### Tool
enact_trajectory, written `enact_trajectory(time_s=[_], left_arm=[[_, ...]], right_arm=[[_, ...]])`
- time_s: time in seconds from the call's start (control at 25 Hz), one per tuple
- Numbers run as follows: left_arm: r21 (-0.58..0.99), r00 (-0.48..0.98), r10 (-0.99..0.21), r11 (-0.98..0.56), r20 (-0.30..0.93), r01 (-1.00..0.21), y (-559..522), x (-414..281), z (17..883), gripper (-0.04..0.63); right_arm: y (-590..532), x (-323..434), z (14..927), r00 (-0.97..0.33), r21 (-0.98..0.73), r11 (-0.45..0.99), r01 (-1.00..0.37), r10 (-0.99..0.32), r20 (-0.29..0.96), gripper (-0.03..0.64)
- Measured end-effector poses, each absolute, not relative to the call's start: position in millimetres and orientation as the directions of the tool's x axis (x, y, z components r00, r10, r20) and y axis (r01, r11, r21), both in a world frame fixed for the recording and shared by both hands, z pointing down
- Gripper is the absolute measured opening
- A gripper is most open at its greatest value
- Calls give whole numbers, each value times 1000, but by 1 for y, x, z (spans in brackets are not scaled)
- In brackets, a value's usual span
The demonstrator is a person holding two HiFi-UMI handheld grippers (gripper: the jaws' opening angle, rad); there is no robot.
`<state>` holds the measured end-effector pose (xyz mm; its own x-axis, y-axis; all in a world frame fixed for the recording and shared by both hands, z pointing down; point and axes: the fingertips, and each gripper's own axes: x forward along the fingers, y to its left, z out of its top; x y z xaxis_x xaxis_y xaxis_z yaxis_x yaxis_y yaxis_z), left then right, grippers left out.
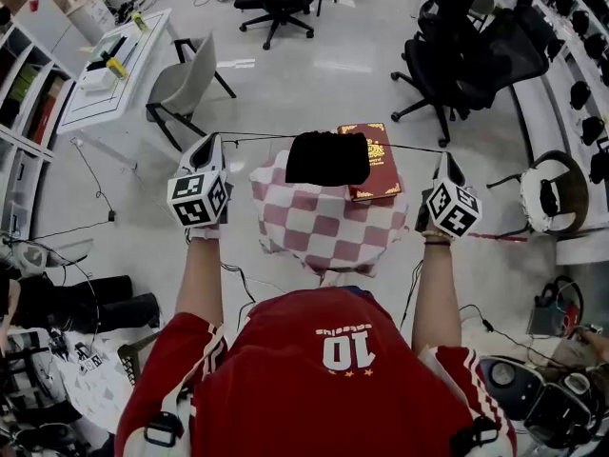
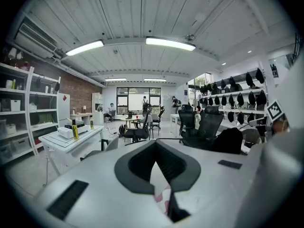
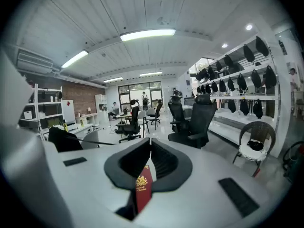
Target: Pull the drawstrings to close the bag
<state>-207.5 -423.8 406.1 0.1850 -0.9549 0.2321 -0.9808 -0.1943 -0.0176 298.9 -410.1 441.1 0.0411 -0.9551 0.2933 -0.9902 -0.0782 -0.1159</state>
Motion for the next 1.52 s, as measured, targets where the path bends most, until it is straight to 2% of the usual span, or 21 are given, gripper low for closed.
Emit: enact_trajectory(time_s=[0.32,0.56,0.92,1.28,1.52], left_arm=[[-33,85,-980,-92,180,-995,-459,-234,375,5],[-20,53,-977,-59,208,-998,-443,-249,393,6],[102,240,-907,-217,347,-971,-409,-213,464,6],[137,403,-826,-380,395,-915,-391,-160,489,6],[161,479,-762,-458,436,-874,-378,-131,513,6]], right_arm=[[-481,269,431,-78,-143,40,-989,-959,274,23],[-487,248,463,-134,-156,86,-984,-934,331,23],[-444,263,528,-136,-214,41,-976,-881,454,23],[-399,261,542,-127,-213,23,-977,-862,490,23],[-361,261,572,-120,-220,-7,-976,-821,558,23]])
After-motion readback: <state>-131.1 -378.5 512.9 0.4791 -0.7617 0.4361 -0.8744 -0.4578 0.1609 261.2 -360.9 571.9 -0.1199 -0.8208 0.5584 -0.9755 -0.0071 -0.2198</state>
